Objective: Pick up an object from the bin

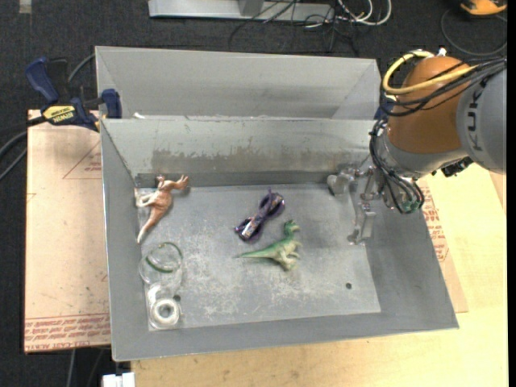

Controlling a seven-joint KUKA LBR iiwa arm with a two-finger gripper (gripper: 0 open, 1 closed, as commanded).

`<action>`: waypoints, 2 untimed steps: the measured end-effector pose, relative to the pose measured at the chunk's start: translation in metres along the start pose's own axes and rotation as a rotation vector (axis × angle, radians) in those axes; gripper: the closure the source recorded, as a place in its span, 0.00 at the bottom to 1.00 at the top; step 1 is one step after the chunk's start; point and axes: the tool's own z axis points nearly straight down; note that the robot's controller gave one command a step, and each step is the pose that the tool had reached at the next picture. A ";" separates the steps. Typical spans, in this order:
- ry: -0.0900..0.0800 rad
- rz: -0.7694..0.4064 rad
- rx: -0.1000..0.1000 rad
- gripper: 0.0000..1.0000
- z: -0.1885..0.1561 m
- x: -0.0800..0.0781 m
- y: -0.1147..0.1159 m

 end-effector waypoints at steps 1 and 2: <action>-0.001 -0.163 -0.001 0.00 0.047 -0.027 0.051; 0.001 0.178 -0.001 0.00 0.061 -0.023 0.067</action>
Offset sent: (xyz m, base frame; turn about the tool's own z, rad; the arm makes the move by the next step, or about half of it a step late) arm 0.0207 0.0722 -0.0637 0.2852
